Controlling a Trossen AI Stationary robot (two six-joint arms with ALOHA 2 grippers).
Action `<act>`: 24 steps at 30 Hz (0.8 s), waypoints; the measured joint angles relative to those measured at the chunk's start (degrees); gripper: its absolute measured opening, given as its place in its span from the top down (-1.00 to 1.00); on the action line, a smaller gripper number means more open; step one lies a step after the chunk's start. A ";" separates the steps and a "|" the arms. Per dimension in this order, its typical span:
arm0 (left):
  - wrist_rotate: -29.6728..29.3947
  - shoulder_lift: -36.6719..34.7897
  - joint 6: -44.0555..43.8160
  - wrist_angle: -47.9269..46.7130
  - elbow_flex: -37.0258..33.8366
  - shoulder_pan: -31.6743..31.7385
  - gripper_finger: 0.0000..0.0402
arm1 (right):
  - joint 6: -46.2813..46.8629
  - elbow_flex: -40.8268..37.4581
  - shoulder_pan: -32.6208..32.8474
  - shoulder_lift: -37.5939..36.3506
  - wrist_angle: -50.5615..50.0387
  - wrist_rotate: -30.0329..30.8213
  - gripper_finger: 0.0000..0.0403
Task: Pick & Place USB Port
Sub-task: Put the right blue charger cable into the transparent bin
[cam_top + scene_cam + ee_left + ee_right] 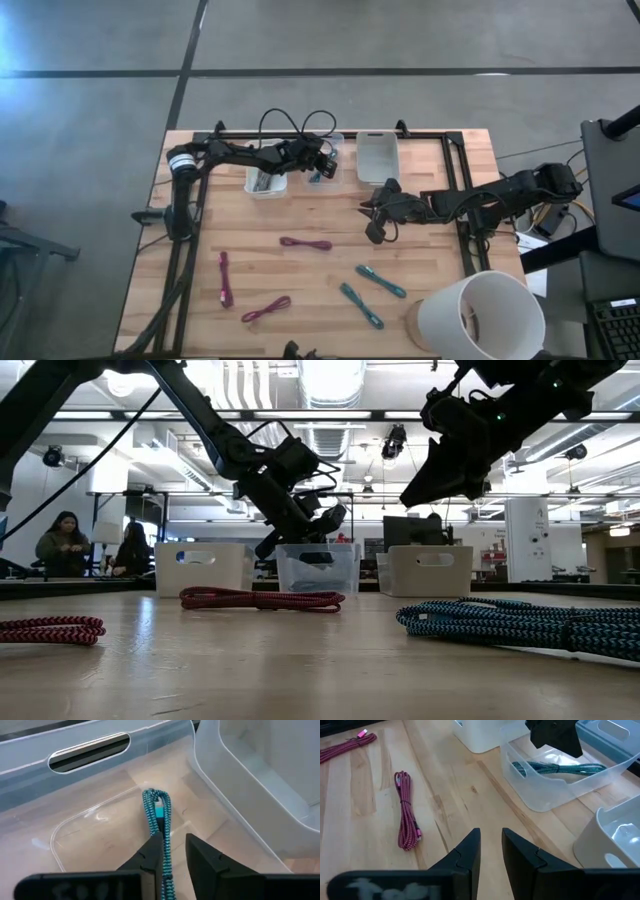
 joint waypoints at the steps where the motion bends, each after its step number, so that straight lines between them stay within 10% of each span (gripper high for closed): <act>1: 0.00 0.00 -0.02 0.01 0.00 0.00 0.59 | 0.00 0.00 0.00 0.00 0.00 0.00 0.61; 24: 3.22 -10.70 7.47 0.34 -0.08 -0.80 0.47 | 5.98 0.00 4.89 0.00 -5.13 -15.22 0.54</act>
